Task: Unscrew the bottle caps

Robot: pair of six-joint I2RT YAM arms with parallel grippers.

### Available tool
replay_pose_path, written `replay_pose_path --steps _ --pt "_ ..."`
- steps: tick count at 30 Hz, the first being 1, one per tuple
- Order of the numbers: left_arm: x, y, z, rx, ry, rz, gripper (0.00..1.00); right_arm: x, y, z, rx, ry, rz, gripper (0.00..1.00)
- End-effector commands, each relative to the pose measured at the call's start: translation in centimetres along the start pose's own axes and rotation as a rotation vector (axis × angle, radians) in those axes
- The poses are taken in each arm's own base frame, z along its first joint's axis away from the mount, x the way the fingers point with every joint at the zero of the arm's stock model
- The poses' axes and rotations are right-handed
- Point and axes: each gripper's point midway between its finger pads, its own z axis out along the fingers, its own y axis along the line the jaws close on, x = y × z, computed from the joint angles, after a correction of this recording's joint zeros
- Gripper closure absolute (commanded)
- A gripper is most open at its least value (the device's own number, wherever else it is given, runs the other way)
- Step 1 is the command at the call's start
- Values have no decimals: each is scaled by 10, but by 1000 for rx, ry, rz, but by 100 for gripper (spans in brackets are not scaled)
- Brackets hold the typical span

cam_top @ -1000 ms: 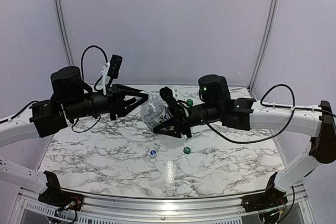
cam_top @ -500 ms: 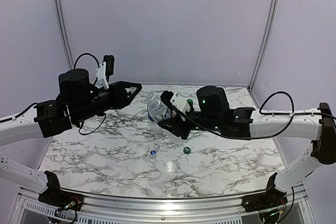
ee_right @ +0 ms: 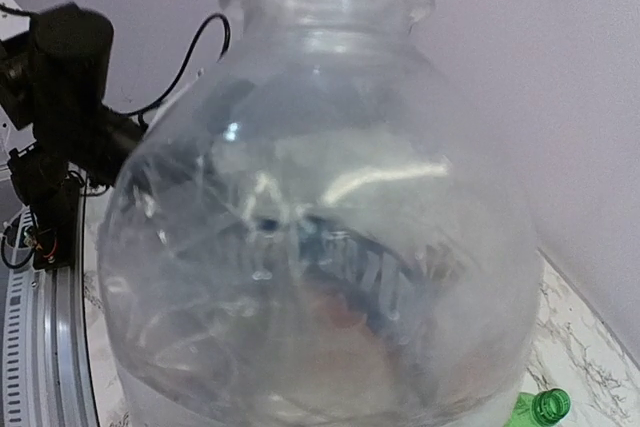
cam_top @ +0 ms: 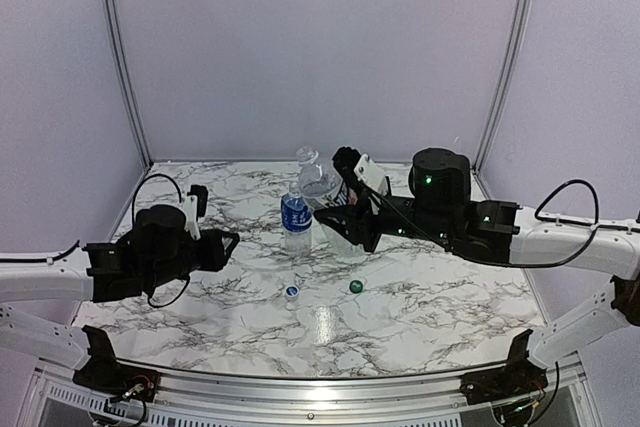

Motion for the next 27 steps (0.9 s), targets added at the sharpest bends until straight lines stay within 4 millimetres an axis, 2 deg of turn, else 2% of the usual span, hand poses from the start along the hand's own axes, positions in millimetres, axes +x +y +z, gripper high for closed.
replay_pose_path --steps 1,12,20,24,26,27 --pt "40 35 15 -81 36 1 87 -13 -2 -7 -20 -33 11 75" --pt "104 71 47 -172 181 73 83 -1 2 -5 -45 -3 31 75" --pt "123 79 59 -188 238 81 77 7 3 -3 -51 20 31 75" --pt "135 82 60 -189 275 72 63 10 3 -1 -54 27 36 75" --pt "135 80 59 -173 280 60 50 11 4 -1 -57 30 38 75" --pt "133 77 57 -160 277 54 40 12 4 -1 -58 32 40 75"
